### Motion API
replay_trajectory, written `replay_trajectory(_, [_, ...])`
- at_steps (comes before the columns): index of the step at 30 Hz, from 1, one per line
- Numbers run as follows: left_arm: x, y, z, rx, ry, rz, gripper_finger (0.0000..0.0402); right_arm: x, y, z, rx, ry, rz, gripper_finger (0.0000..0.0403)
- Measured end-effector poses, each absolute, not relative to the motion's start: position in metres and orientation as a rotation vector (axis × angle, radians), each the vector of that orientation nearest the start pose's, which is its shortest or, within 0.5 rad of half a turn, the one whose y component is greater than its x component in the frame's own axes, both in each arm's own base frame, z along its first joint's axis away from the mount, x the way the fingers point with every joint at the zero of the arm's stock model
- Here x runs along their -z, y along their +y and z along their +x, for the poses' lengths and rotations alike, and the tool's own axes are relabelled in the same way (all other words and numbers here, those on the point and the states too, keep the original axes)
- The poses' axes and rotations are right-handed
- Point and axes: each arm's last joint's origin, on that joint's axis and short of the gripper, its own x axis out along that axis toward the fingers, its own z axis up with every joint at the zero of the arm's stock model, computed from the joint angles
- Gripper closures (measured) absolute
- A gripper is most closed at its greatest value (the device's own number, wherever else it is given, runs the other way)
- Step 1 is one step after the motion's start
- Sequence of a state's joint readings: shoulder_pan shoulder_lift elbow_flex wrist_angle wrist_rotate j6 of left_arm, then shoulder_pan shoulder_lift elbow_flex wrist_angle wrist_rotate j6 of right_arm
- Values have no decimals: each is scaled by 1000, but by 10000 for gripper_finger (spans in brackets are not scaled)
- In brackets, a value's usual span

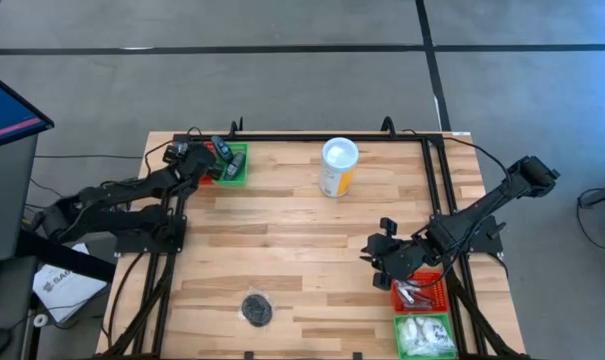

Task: Pick & Place Travel size toiletries
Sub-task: Put the black hairbrush into the top red bin

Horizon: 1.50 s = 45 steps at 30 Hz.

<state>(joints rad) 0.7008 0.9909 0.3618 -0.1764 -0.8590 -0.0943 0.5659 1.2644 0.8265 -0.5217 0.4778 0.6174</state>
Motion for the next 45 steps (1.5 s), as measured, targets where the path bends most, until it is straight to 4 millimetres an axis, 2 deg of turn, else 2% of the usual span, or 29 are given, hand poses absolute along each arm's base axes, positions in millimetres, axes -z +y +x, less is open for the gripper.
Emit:
replay_trajectory(5, [-166, 126, 115, -1509, 807, -5, 401, -229, 118, 211, 174, 809, 103, 331])
replay_trajectory(10, [-167, 126, 115, -1552, 728, -70, 400, -229, 118, 211, 174, 809, 103, 331])
replay_trajectory(18, [-169, 127, 113, -1630, 717, -32, 394, -229, 118, 211, 174, 809, 103, 331])
replay_trajectory(22, [-169, 127, 114, -1624, 716, -36, 366, -229, 118, 211, 174, 809, 103, 331])
replay_trajectory(29, [-169, 127, 114, -1625, 715, -34, 290, -229, 118, 211, 174, 809, 103, 331])
replay_trajectory(33, [-170, 127, 112, -1687, 711, 1, 258, -229, 118, 211, 174, 809, 103, 331])
replay_trajectory(38, [-172, 128, 113, -1702, 688, 4, 240, -229, 118, 211, 174, 809, 103, 331])
replay_trajectory(45, [-174, 130, 116, -1659, 631, -32, 238, -229, 118, 211, 168, 809, 89, 331])
